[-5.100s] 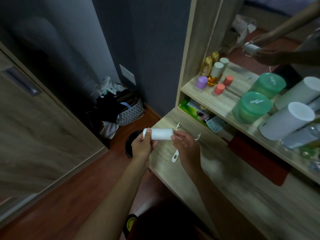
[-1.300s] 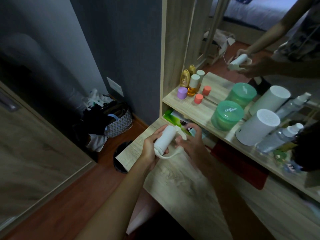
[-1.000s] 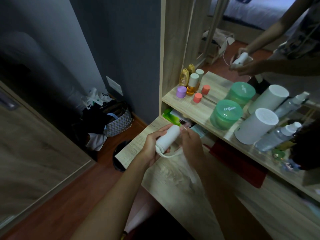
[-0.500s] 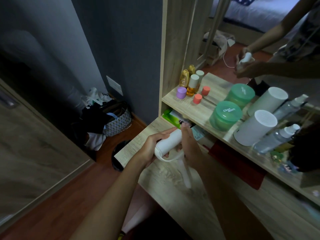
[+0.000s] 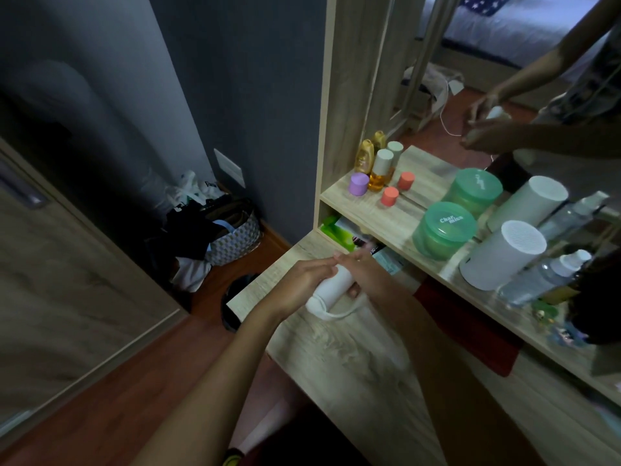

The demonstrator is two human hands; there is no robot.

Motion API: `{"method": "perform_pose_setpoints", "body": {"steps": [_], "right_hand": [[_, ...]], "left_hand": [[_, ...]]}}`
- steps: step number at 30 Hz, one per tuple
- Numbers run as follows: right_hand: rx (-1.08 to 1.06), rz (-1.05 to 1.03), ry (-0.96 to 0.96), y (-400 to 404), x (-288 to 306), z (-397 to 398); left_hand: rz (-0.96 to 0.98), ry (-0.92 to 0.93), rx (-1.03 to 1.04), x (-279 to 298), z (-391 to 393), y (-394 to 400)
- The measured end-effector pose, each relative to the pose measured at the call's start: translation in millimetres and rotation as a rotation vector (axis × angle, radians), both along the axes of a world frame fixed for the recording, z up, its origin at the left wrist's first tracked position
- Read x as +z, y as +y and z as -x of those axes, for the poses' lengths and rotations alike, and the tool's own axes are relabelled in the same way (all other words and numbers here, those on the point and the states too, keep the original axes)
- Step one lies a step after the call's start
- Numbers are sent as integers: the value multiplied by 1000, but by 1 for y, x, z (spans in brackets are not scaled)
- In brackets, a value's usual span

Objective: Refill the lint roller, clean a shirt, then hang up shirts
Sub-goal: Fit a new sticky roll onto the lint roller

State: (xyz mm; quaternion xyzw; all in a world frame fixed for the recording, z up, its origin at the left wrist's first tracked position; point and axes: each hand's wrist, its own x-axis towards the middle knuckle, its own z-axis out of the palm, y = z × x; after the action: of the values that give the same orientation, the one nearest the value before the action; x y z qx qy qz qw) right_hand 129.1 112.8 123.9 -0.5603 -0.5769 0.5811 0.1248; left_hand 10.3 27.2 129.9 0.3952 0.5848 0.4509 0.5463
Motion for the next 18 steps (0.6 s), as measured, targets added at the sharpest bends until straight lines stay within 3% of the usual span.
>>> {"method": "perform_pose_setpoints", "body": {"steps": [5,8,11,15,18], "right_hand": [[-24,-151,62,-7,0,-4],[-137,-175,102,1,6,-1],[-181,-173,181,4,17,-1],[76,-157,413,-9,17,-6],[250,-202,380,-25,9,-13]], "left_hand": [[20,12,-23,4,3,1],[-21,-82,49,9,-4,0],[-122,-9,131,14,-9,1],[-113,-39,407,20,0,10],[-48,-60,537,26,9,15]]}}
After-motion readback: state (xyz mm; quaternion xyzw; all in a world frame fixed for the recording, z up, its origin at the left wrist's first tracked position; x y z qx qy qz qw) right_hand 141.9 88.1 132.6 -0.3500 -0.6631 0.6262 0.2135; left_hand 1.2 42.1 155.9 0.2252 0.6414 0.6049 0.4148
